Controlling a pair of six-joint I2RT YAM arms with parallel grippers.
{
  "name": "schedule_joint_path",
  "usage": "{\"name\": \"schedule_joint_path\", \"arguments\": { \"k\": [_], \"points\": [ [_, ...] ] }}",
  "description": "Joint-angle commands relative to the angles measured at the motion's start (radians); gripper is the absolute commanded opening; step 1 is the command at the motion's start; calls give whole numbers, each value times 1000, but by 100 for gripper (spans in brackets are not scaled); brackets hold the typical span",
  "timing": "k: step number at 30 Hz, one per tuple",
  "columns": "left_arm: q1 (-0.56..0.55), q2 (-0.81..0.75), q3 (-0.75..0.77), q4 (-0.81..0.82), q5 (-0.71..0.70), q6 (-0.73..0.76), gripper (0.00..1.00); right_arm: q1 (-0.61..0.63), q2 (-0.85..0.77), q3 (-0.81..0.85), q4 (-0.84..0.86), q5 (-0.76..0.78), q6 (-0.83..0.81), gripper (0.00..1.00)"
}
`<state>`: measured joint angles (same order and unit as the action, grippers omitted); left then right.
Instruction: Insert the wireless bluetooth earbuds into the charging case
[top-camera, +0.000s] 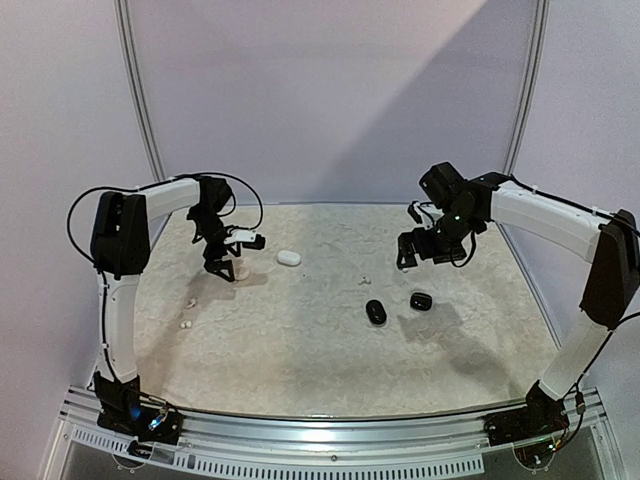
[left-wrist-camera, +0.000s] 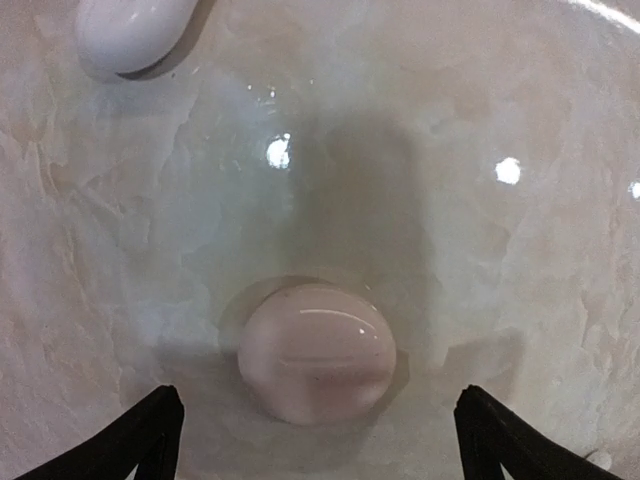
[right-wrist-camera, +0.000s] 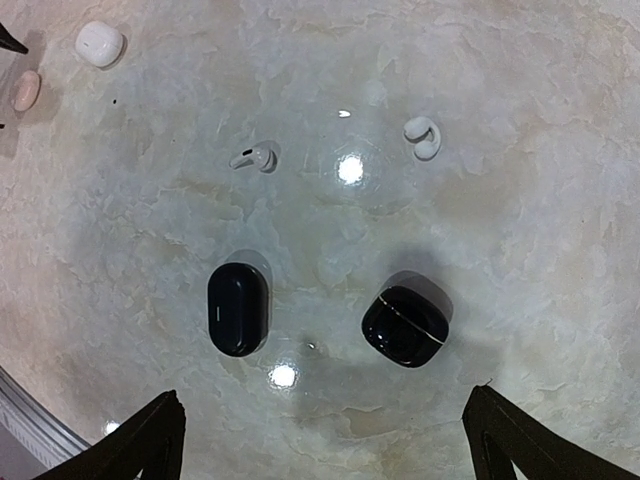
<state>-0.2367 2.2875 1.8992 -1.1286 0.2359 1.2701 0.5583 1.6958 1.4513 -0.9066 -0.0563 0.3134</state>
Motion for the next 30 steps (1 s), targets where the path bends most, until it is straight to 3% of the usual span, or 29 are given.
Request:
{"name": "schedule_joint_path", "arguments": {
  "k": [1,5,11,20,23,30],
  "points": [
    [-39,37,14,84,-50,-29,94,22,30,21,-4,9,7,99],
    [-54,58,20,65,-57,-46,81,30,45,26,-18,10,5,99],
    [-59,66,20,-32,-68,-34,53,32,31,20,-24,19,3,99],
    [-58,46,-44,-40,-102,-116,46,34,-10,1,-13,22,15,99],
    [-61,6,-120,40,-132,-256,44,38,-34,-27,-8,26,26,99],
    [-143,-172,-406,160,-110,-755,44,58,-100,-79,18,35,57,99]
  ]
}}
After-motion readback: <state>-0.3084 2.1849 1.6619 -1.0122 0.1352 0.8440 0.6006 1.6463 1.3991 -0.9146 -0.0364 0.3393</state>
